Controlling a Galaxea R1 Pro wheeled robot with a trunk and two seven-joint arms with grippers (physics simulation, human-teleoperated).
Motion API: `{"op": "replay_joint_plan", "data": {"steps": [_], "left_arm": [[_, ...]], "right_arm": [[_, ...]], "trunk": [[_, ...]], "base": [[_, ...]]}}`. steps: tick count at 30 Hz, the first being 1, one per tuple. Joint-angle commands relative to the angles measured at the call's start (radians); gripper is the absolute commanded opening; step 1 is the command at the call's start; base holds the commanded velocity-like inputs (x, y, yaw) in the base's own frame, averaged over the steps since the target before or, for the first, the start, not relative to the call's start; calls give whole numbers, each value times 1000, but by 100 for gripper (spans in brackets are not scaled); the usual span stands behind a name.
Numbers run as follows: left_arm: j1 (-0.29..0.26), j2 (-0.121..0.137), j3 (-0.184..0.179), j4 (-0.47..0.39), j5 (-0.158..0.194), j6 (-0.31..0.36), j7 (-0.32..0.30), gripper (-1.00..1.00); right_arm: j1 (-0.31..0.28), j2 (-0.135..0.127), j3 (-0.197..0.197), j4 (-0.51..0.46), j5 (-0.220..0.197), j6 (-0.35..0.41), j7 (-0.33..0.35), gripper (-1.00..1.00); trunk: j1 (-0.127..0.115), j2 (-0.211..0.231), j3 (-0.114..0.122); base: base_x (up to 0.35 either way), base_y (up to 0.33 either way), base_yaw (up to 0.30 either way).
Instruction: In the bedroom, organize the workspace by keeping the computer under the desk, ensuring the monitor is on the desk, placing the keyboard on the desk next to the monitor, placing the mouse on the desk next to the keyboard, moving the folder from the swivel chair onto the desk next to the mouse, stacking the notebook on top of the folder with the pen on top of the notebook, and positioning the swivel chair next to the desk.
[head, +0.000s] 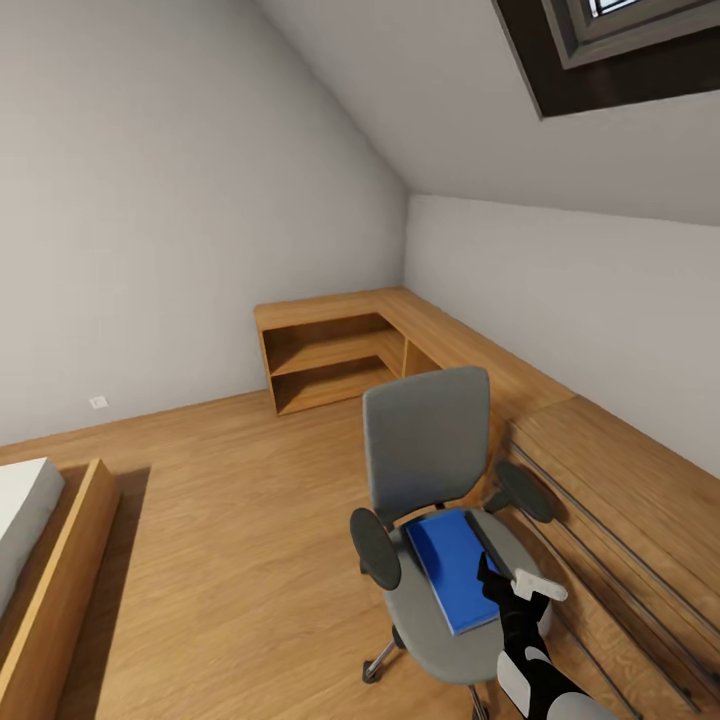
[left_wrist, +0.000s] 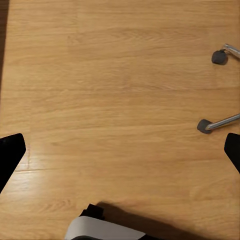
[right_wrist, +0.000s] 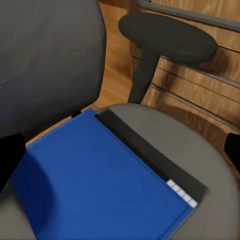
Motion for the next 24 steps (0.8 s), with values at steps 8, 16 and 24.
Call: {"op": "replay_joint_plan", "data": {"steps": [8,16,24], "left_arm": [[0,1,-3,-2,5,4,6,100],[0,1,-3,-2,5,4,6,100],[0,1,-3,-2,5,6,6,100]], "right_arm": [[-1,5,-7,3,7,-64,-7,100],[-1,9,-7,16,9,-66,-7,100],[-1,10,-7,21,8,-66,-7,100]], "trunk": [[31,-57,-19],[62,-113,-31],[92,-169,-47]], "base": [[0,0,0],[0,0,0],[0,0,0]]}}
